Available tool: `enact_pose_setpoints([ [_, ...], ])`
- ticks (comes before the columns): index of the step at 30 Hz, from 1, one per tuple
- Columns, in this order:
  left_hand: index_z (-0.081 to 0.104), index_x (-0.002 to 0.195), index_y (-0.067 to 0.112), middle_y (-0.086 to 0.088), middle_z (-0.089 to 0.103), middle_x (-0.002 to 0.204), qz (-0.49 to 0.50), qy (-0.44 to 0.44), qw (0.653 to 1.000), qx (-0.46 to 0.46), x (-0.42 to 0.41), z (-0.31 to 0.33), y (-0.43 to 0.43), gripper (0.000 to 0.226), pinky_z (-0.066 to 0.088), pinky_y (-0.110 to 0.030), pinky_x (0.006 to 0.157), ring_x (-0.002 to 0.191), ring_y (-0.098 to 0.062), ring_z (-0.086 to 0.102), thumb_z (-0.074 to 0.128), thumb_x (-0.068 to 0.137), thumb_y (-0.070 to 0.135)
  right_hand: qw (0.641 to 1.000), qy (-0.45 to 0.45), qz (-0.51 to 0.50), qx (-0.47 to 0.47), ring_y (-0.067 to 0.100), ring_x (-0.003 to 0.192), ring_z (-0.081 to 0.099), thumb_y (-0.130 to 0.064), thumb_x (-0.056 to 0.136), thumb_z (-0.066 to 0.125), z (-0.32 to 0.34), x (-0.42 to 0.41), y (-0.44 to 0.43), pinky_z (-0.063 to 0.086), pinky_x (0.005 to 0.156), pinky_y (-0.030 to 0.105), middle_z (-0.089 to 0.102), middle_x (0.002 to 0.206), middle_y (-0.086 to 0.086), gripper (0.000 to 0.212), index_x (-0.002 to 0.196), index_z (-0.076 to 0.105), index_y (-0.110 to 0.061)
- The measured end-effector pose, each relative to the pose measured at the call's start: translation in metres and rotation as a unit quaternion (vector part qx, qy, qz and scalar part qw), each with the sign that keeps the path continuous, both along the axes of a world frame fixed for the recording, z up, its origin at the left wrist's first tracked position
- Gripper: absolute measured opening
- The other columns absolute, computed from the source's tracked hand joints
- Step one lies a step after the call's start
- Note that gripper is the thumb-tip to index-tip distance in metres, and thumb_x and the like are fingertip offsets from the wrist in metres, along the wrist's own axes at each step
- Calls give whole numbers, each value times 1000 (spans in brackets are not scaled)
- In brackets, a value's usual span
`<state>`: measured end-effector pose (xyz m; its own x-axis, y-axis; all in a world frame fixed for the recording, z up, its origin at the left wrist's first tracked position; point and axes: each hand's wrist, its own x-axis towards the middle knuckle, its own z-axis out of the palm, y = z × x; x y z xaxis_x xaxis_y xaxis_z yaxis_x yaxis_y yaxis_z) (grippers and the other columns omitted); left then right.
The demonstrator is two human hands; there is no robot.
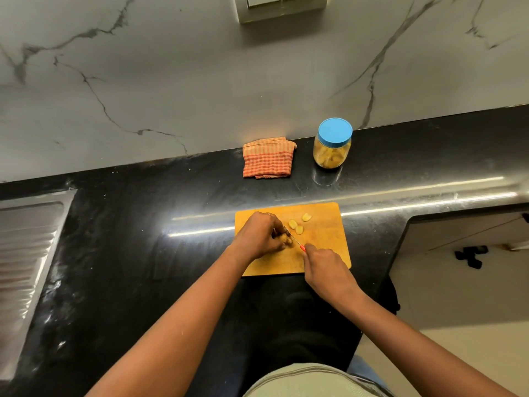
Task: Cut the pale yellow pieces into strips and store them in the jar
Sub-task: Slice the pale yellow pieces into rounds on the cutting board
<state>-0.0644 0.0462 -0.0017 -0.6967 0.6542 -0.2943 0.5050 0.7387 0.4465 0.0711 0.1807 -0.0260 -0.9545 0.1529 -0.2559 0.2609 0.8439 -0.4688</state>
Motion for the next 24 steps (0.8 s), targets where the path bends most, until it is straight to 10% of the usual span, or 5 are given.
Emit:
enact_pose_setpoints([
  [24, 74, 109, 17, 2, 68, 107, 22, -1, 1000, -18, 1, -3, 1, 30, 50, -18, 72, 81, -6, 55, 79, 79, 23, 999, 19, -36, -23, 19, 67, 62, -33, 103, 37, 2, 27, 12, 52, 60, 32, 65, 80, 3, 33, 123, 58, -16],
])
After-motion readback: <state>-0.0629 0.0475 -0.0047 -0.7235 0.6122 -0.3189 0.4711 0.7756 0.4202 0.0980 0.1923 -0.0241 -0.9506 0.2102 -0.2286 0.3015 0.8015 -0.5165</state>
